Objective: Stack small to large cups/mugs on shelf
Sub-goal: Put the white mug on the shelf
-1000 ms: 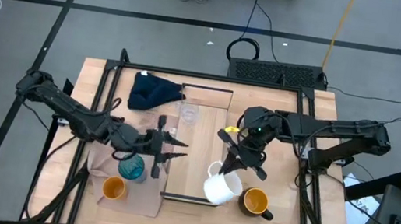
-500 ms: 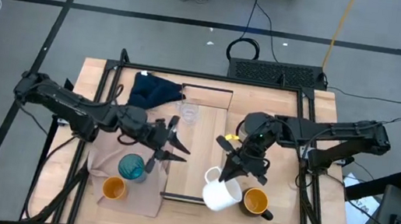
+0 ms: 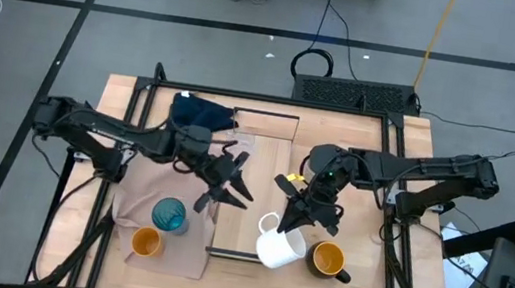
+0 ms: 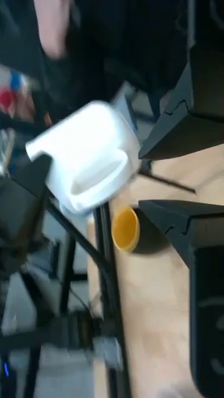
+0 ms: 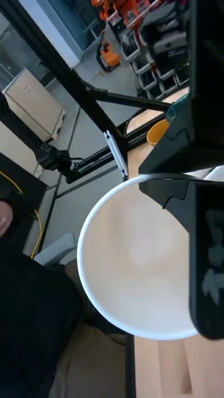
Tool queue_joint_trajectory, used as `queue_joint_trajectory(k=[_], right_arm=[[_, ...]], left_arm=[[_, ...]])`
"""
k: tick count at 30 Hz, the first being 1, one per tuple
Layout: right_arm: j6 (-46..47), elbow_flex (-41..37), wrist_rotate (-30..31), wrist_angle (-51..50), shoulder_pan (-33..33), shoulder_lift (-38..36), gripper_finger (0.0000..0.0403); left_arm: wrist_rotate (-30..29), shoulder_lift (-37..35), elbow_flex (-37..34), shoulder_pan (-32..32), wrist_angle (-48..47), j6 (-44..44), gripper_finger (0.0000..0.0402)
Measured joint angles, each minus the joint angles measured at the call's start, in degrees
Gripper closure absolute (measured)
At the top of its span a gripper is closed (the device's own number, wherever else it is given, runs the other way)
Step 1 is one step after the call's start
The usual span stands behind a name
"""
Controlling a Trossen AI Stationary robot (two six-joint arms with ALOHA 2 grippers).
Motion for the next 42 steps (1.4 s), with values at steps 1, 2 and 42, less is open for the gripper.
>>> queue_joint_trajectory(k=[1,2,42], right_arm=[[-0.3,0.0,0.0,-0.4,0.0,0.0,0.0403],[-0.6,0.0,0.0,-1.0,0.0,0.0,0.0403],[-3.1,0.0,-0.2,1.3,-2.6,4.3,0.0403]], left_arm=[[2.7,0.7,0.0,0.7,1.8,-0.3,0.0289],[5.1,1.3,0.0,1.5,3.2,-1.4,0.0289],[15.0,11.4,0.6,4.4,21.3,-16.4,0.0210]])
